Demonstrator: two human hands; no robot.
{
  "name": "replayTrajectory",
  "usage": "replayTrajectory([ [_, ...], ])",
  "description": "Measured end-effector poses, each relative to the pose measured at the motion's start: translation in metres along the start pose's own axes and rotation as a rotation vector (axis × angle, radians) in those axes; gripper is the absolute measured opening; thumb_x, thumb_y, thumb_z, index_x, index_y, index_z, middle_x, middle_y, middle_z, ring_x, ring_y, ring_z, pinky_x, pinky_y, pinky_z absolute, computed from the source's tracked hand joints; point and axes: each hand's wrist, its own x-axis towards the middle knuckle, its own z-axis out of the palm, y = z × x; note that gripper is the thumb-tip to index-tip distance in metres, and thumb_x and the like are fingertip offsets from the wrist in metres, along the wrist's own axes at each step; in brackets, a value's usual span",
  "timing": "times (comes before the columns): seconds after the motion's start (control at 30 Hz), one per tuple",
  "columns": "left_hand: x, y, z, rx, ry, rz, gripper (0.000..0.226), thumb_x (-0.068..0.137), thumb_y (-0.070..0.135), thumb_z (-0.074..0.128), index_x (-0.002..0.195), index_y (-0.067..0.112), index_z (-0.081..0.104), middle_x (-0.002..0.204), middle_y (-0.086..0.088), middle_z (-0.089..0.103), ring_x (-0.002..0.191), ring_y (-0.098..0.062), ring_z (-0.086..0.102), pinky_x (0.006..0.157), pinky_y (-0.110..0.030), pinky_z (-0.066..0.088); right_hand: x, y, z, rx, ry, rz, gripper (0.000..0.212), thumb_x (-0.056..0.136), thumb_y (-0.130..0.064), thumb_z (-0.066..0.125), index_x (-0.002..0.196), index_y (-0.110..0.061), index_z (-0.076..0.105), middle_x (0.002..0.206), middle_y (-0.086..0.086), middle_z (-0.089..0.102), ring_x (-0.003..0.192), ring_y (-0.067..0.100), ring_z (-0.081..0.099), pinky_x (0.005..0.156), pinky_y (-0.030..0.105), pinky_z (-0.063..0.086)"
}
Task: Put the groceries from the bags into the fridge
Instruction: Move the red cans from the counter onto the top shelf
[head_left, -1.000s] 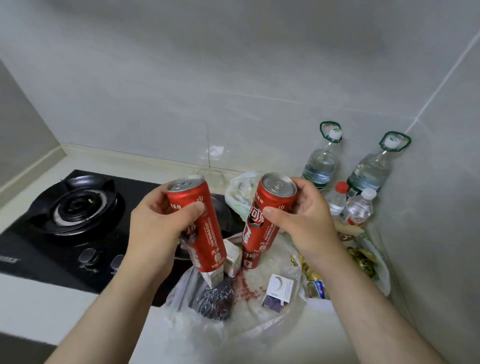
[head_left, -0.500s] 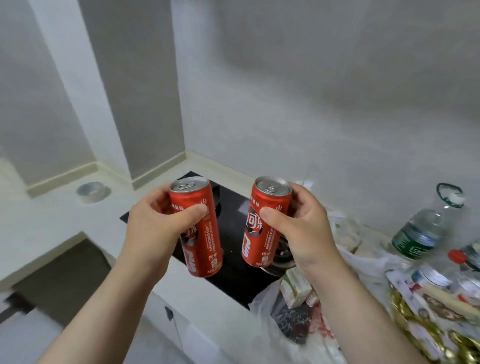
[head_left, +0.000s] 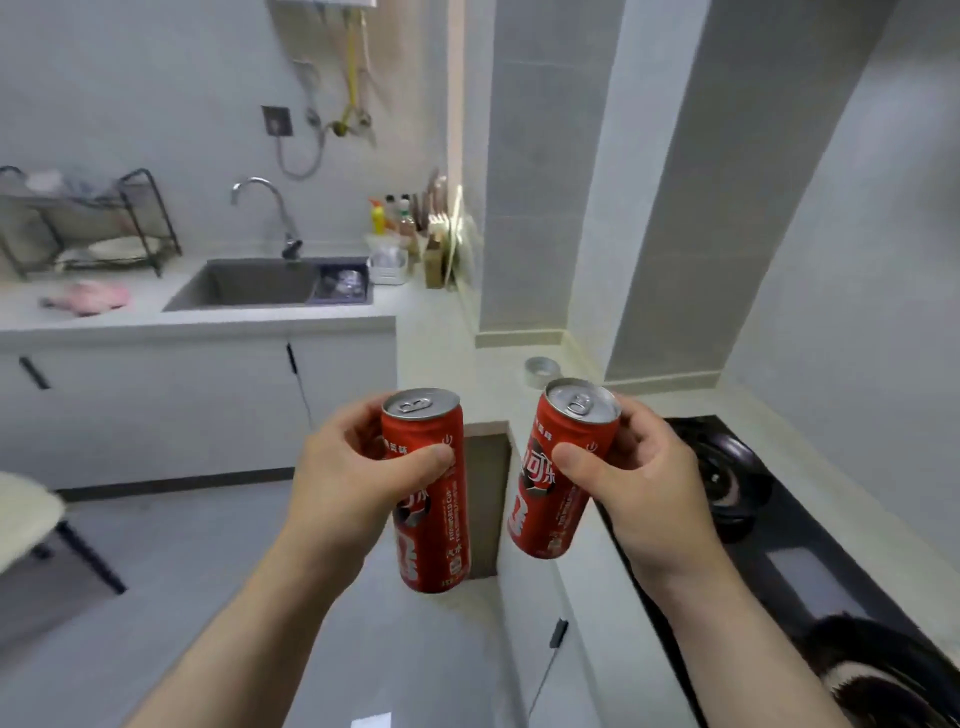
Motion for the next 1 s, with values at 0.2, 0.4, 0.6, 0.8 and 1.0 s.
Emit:
replayTrajectory([
  [0.2,-0.055,0.001,-0.057,0.148,0.321,-0.017,0.046,0.064,0.013,0.085,0.103,0.028,0.066,0.093,0.008,0.073,0.090,-0.009,0.069,0.076,-0.030,0.055,-0.008,0.015,0.053,0.142,-0.237,0.051,0.046,0.075,0.003,0.076,0.108,-0.026,0.066,0.099,-0.010,0.075,0.092,0.006,0.071,0.080,0.030,0.051],
  [0.4,-0.119,0.015,-0.105,0.209,0.582,0.017,0.052,0.053,0.023,0.081,0.104,0.025,0.068,0.093,0.006,0.073,0.089,-0.011,0.070,0.075,-0.029,0.055,-0.034,0.016,0.116,0.160,-0.501,0.089,0.051,0.073,0.001,0.079,0.113,-0.025,0.064,0.100,-0.007,0.075,0.092,0.006,0.071,0.083,0.032,0.053],
  [0.6,-0.190,0.030,-0.157,0.209,0.803,0.077,0.052,0.053,0.023,0.081,0.103,0.026,0.067,0.094,0.004,0.074,0.091,-0.015,0.070,0.070,-0.026,0.054,-0.066,-0.017,0.184,0.143,-0.805,0.005,0.048,0.073,-0.008,0.081,0.105,-0.038,0.060,0.094,-0.020,0.072,0.088,-0.007,0.067,0.067,0.015,0.049],
  [0.8,-0.263,0.051,-0.222,0.236,1.039,0.162,0.055,0.046,0.034,0.081,0.099,0.027,0.070,0.093,-0.001,0.074,0.088,-0.018,0.070,0.069,-0.026,0.054,-0.117,-0.051,0.264,0.186,-1.011,-0.075,0.044,0.073,-0.007,0.081,0.099,-0.038,0.062,0.091,-0.025,0.072,0.087,-0.005,0.068,0.068,0.015,0.050],
  [1.0,-0.325,0.061,-0.292,0.220,1.221,0.195,0.049,0.051,0.029,0.081,0.099,0.030,0.069,0.093,0.002,0.073,0.089,-0.019,0.070,0.070,-0.030,0.054,-0.185,-0.078,0.351,0.174,-1.161,-0.116,0.045,0.071,-0.012,0.083,0.102,-0.037,0.064,0.096,-0.021,0.072,0.089,-0.002,0.068,0.076,0.019,0.053],
])
